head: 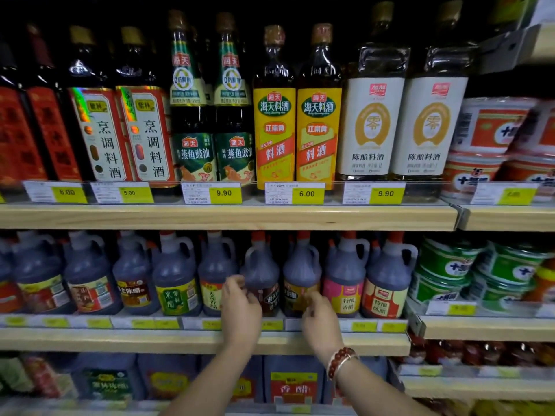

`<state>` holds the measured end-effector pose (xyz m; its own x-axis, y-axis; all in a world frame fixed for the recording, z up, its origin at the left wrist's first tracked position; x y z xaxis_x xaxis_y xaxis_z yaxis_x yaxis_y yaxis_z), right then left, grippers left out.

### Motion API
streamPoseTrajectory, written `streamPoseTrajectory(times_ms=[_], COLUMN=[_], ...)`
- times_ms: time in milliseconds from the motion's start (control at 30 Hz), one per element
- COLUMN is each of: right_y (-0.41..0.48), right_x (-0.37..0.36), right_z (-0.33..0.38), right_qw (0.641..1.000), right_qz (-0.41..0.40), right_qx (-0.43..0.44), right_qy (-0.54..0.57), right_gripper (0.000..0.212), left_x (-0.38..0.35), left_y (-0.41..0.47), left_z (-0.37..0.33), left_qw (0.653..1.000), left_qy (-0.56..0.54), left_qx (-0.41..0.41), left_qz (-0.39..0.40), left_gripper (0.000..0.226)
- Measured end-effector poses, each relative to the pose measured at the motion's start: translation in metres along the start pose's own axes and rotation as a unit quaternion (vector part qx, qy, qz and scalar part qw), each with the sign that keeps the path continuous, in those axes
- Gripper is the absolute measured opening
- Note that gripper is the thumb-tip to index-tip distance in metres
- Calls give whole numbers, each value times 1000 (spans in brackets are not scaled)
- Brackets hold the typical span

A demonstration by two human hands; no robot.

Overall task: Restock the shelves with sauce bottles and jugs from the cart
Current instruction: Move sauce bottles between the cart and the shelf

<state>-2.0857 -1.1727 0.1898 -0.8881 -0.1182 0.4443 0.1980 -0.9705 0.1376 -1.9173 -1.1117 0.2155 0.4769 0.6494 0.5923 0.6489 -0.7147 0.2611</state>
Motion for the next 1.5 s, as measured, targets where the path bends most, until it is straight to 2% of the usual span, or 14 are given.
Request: streamPoseTrajectory(times_ms=[67,167,233,300,500,667,967,1100,1300,1400,1500], right_y=[-6,-6,-5,-2,21,42,78,81,75,61,42], right_x=[-21,-32,-33,-35,-42,-46,-54,-66,-58,-52,-57], right_z=[-12,-23,-24,-22,-20,-22,-29,-42,-40,-19,6], right_qw=[993,964,957,956,955,950,951,947,953,965,966], right_qz=[67,115,125,131,143,173,199,211,192,153,134], right_qx=[9,0,-3,3,-8,-19,-33,-48,-45,-29,6], right_qy=[-100,-241,-261,-264,-261,-259,-236,-239,-231,-211,-222], right_gripper=[54,61,61,64,69,75,67,73,77,70,48], left_x=[-27,-60,-68,-74,-92,-106,-115,-123,-117,-103,-77], left_y=[-21,-33,-33,-28,0,19,41,55,59,46,28], left_z=[9,25,27,27,25,29,28,29,29,22,14], left_qw=[991,947,923,914,907,901,887,883,878,881,900], left_qy=[101,249,305,326,343,351,373,389,395,378,321], left_qx=[-35,-74,-92,-93,-86,-69,-81,-82,-91,-136,-142], left_qz=[81,191,215,222,230,246,259,251,256,249,260], left_gripper=[39,58,60,57,58,68,69,68,72,67,57])
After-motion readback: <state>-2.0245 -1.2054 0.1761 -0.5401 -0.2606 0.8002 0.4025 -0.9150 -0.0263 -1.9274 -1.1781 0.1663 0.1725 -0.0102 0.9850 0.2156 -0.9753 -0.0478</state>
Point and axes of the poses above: each hand's wrist, its own y-axis towards the middle knuckle, its own x-axis out of the back of the hand, z = x × y, the point moved 8 cm from there along y, towards the middle knuckle, and after that the axes turned 8 degrees about y, right-handed, at the moved point
